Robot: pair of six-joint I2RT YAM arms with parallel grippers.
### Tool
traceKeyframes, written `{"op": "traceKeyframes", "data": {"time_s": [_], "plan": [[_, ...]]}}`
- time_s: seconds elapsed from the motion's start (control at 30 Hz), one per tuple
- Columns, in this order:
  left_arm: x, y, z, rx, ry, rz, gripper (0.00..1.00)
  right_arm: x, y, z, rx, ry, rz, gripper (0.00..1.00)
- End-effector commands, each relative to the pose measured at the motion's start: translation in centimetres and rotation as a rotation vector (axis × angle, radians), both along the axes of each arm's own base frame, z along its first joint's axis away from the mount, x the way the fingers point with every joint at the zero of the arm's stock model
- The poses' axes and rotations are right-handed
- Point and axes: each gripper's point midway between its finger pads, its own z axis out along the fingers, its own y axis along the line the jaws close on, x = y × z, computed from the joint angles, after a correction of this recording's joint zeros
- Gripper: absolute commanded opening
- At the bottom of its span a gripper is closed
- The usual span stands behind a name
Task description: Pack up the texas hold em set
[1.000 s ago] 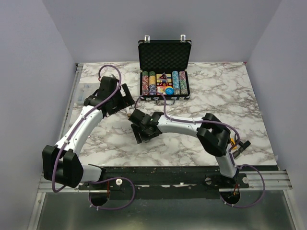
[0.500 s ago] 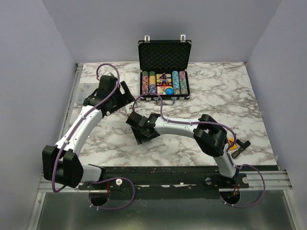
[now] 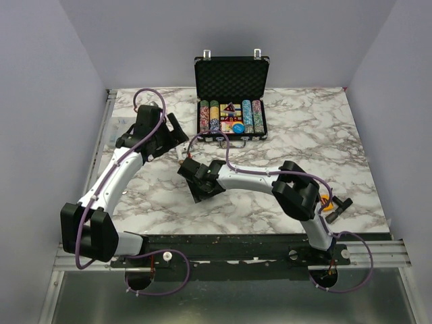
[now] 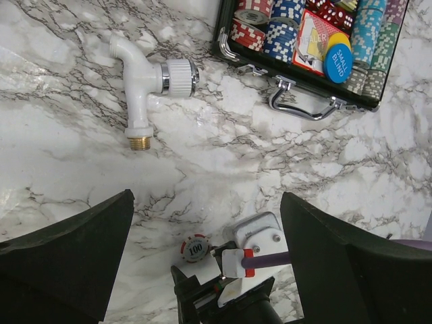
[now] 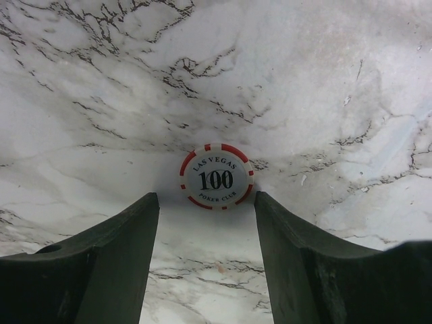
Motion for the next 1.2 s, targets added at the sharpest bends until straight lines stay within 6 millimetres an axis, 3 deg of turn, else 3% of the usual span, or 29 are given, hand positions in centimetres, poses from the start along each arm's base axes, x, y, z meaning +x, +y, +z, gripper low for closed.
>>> {"op": "traceKeyframes", "data": {"time_s": [0.0,0.4,1.17], "plan": [[0.7,-0.1,0.4,-0.022,-0.031,-0.022,0.88,0.9,-0.4,-0.9,-0.053,-0.03,0.008,0.62],[0.9,-1.0,0.6,-0.029,-0.047,-0.113,0.83,1.2,-0.9,-2.5,-0.083,-0.048,0.0,0.59],[1.1,-0.3,0.5,-0.015,-0.036,-0.104,0.81,1.5,-2.1,-3.7,-0.118,-0.043,0.001,0.48]]}}
